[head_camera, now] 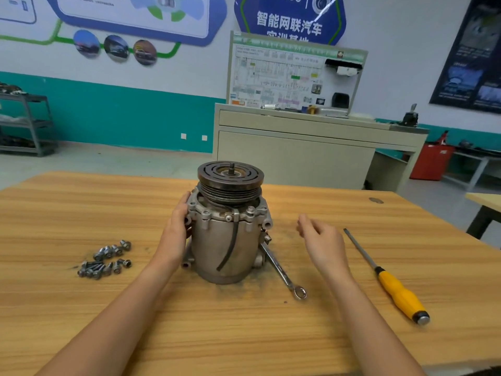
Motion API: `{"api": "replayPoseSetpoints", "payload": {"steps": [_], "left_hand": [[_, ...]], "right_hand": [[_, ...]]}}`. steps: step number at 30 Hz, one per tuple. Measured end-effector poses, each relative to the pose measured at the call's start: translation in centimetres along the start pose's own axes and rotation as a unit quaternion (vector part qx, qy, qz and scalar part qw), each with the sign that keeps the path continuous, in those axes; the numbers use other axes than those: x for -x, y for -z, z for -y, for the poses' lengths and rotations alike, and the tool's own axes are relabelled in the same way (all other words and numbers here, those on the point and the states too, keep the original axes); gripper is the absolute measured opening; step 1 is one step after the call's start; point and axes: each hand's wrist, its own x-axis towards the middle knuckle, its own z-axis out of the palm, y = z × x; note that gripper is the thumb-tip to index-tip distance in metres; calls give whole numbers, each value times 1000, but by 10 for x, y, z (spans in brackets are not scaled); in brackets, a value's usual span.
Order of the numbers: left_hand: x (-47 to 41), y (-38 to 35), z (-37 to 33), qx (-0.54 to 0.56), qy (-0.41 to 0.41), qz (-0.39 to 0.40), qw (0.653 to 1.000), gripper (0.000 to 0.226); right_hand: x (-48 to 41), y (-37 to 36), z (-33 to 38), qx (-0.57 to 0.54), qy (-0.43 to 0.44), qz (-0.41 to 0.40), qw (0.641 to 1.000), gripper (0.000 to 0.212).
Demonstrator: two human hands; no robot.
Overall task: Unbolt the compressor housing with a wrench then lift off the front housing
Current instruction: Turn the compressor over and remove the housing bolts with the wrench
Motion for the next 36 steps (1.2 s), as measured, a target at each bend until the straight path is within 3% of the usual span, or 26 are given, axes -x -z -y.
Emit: {"api": "replayPoseSetpoints", "payload": {"steps": [1,3,6,9,12,14,16,17,19,21,23,32,36], "left_hand": [[0,0,0,5,6,2,1000,46],[1,0,-2,25,17,4,1000,46],[2,-1,-4,28,24,-1,999,46],[5,-2,-6,41,31,-20,998,45],[6,-3,-9,33,25,-18,999,41],[6,-3,-9,29,25,-18,999,36],[8,-2,-10,19,35,-20,999,38],[10,-1,-13,-12,33,-30,999,42],[15,7,-22,-87,-13,-96,991,47],[18,16,-37,-97,-81,-170,977,47],[19,22,-52,-81,-128,-196,969,42],[29,15,-79,-75,-188,-121,972,30],[35,14,-84,-58,-220,-97,969,23]], "right_hand": [[-9,7,-14,137,-7,-17,990,41],[-14,10,-37,355,-48,22,933,45],[-9,2,-61,465,-51,57,882,31],[-9,12,-66,389,-34,11,920,25],[-2,22,-50,112,-50,8,992,22],[7,25,-23,-45,-63,36,996,21],[15,30,5,-118,-42,85,988,21],[17,33,20,-110,-19,107,988,21],[18,41,45,17,75,114,990,21],[16,49,68,178,192,88,961,22],[14,56,89,282,251,77,923,25],[2,54,131,443,345,110,820,35],[-1,60,138,458,356,112,807,37]]}}
